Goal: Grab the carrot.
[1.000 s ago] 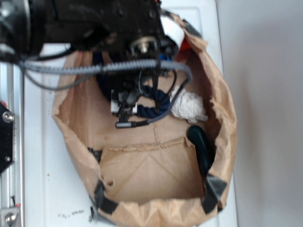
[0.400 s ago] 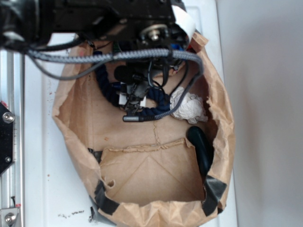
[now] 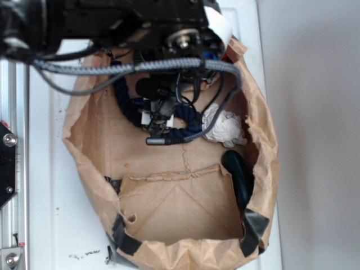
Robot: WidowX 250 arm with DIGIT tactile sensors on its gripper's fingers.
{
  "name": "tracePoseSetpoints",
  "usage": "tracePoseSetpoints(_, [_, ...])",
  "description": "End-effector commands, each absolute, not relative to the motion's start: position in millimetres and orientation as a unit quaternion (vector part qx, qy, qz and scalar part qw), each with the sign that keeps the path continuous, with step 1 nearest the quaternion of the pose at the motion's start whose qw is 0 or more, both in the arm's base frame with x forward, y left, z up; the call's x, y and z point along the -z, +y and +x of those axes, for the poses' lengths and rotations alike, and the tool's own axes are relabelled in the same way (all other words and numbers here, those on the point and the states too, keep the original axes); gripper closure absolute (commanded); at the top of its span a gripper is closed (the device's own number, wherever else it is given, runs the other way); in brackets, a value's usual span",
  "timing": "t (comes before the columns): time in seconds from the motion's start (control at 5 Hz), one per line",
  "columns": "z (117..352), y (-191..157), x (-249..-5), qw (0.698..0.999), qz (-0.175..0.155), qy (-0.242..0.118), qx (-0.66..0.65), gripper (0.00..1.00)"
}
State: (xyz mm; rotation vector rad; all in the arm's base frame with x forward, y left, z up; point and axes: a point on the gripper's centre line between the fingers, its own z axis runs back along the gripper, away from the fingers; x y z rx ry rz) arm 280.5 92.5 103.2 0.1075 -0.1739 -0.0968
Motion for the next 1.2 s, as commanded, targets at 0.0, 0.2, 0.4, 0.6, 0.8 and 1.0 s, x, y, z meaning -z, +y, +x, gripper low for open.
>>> tracePoseSetpoints(0.0, [306.4, 128.2, -98.5, 0.988, 0.083, -0.127, 0.000, 0.00])
tracePoseSetpoints(0.2, [310.4, 134.1, -95.4, 0.986, 0.097, -0.136, -0.012, 0.00])
tracePoseSetpoints(0.4, [311.9, 146.1, -99.9, 0.983, 0.109, -0.144, -0.033, 0.00])
tracePoseSetpoints(0.6, [311.9, 156.4, -103.3, 0.980, 0.119, -0.146, -0.061, 0.00])
tracePoseSetpoints(0.8, [311.3, 168.6, -96.9, 0.980, 0.125, -0.135, -0.071, 0.00])
tracePoseSetpoints(1.0, [308.6, 170.8, -86.3, 0.974, 0.167, -0.123, -0.087, 0.00])
